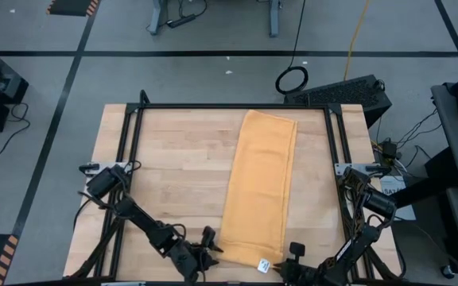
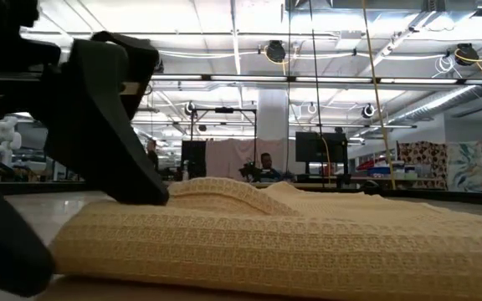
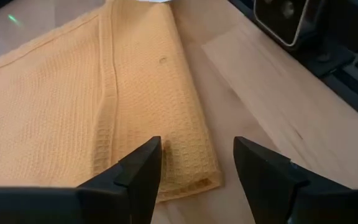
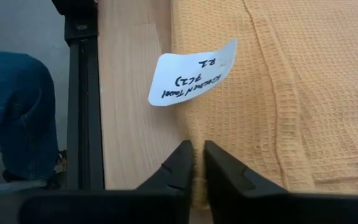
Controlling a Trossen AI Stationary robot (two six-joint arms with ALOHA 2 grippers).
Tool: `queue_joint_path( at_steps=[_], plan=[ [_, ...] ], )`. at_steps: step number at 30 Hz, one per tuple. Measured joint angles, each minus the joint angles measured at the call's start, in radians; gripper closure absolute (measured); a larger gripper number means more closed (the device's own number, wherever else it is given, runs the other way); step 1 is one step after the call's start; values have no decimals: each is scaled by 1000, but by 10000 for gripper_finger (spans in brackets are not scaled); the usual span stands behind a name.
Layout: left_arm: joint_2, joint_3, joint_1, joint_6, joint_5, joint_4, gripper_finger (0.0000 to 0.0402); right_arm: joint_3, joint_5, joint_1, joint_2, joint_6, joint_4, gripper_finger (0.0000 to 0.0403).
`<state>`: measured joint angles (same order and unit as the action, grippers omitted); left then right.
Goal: Roll towel
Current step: Roll the yellow towel
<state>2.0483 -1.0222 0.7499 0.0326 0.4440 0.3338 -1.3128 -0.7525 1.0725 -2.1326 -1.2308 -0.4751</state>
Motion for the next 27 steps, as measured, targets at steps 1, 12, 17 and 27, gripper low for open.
queue_joint_path(
  at_steps=[1, 12, 17, 27],
  plan=[
    [0, 0, -5, 0, -5, 0, 196, 0, 0, 0, 0, 0, 0, 378],
    [-4, -2, -89, -27, -161, -56, 313, -1, -2, 0, 0, 1, -15, 394],
    [-14, -1, -96, -86, -182, -56, 389, -1, 3, 0, 13, 36, -38, 369],
    [-49, 2, -131, -406, -245, -113, 394, -1, -94, 31, 26, 159, -51, 228]
  ],
)
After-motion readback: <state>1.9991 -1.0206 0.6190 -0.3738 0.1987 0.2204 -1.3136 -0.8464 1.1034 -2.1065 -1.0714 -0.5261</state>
